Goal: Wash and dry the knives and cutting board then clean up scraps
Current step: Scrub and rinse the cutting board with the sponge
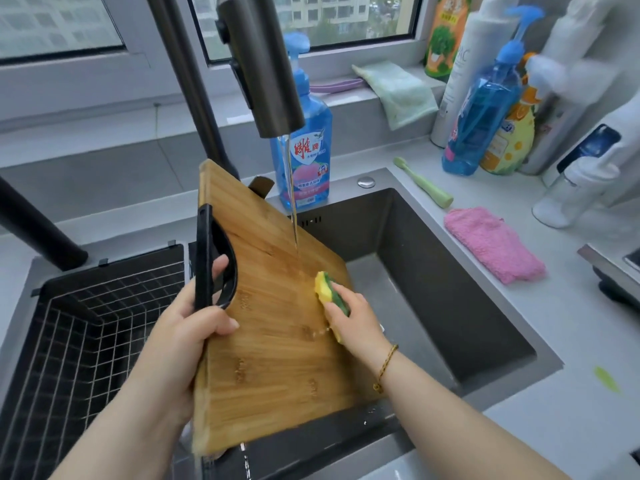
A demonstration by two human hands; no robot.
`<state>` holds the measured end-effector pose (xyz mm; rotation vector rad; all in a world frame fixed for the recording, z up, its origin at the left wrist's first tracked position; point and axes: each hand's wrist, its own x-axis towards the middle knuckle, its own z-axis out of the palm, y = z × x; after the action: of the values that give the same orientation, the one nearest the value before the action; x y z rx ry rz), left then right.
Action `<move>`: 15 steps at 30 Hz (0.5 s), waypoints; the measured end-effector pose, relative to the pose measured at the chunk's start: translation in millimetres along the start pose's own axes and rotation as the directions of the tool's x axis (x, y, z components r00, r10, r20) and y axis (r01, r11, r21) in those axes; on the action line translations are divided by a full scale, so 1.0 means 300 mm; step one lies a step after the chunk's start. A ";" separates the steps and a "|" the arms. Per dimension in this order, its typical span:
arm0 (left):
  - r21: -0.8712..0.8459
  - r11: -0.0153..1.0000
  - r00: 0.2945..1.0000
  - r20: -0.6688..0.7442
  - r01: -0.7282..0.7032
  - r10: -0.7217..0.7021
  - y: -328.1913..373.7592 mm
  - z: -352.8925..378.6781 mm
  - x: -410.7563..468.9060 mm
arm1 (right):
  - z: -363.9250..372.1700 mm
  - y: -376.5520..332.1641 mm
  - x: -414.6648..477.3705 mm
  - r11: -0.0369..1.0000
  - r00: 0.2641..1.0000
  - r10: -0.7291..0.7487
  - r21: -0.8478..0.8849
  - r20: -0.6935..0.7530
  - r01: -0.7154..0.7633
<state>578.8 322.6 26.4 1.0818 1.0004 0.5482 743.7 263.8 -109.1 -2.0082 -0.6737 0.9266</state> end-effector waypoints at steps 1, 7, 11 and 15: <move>-0.001 1.000 1.000 0.000 0.002 -0.002 0.004 -0.005 -0.009 | -0.013 0.022 0.003 0.996 0.997 0.081 -0.034 -0.014 -0.081; 0.012 1.000 0.999 0.029 -0.028 0.027 0.021 -0.028 -0.051 | -0.016 -0.001 -0.031 0.968 0.972 0.227 -0.098 -0.057 -0.232; 0.007 1.000 1.000 0.008 -0.012 0.012 0.026 -0.036 -0.061 | -0.032 -0.037 -0.101 0.997 0.996 0.080 0.000 0.026 -0.080; -0.052 0.999 0.999 -0.044 0.015 -0.017 0.024 -0.049 -0.063 | -0.137 0.009 -0.175 0.869 0.970 0.238 0.457 -0.046 -0.191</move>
<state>557.6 317.2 38.7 1.0191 1.0273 0.5839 746.0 206.3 -75.4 -1.7135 -0.1522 0.9974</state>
